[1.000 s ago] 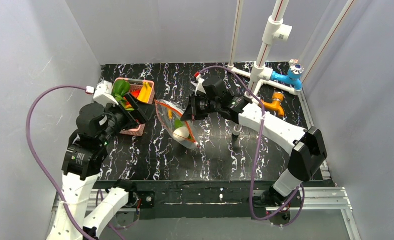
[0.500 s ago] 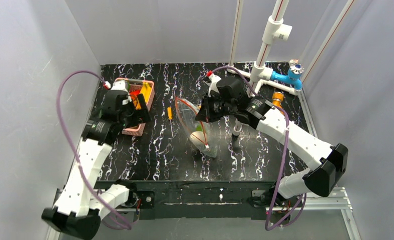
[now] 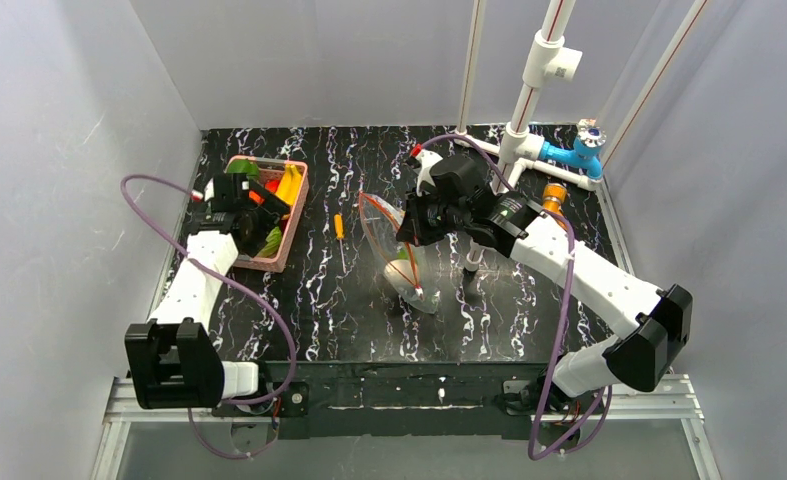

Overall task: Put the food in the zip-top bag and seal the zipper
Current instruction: Pick up the fake vegetable from the bin.

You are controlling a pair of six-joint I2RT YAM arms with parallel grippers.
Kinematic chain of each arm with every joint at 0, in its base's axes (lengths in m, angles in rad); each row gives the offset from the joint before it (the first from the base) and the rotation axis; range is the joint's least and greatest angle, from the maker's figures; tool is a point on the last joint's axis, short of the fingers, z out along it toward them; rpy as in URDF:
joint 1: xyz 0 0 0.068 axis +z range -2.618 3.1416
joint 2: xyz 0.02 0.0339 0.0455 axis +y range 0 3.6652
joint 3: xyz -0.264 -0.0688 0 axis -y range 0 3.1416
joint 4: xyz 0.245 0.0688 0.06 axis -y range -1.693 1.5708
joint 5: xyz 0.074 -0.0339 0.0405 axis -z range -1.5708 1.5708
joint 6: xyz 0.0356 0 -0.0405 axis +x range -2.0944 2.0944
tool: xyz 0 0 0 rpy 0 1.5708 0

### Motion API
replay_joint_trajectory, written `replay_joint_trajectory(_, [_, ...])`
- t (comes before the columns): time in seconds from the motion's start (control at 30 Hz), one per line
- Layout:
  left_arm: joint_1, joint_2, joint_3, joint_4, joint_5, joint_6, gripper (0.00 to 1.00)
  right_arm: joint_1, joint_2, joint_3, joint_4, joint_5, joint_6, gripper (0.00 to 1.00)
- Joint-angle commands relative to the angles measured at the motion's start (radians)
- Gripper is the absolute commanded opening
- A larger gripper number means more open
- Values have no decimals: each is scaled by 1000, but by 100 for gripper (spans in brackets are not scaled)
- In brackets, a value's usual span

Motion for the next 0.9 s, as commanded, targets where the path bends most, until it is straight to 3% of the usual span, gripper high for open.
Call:
replay_joint_trajectory(0.0, [63,-7,-91,202,12,-330,85,-21,15,34,26,27,3,1])
replay_joint_trajectory(0.1, [68,-1,-164,347,20,-447,81,-21,15,28,32,24,6,1])
replay_joint_trajectory(0.3, [69,-12,-269,446,-74,-648,71,-23,16,23,37,27,9,1])
replay_joint_trajectory(0.4, [69,5,-284,484,-81,-678,63,-24,18,27,40,25,10,1])
replay_joint_trajectory(0.67, [68,78,-281,577,-85,-743,55,-24,23,38,44,16,12,1])
replay_joint_trajectory(0.87, [63,109,-270,557,-82,-769,50,-24,19,36,46,18,13,1])
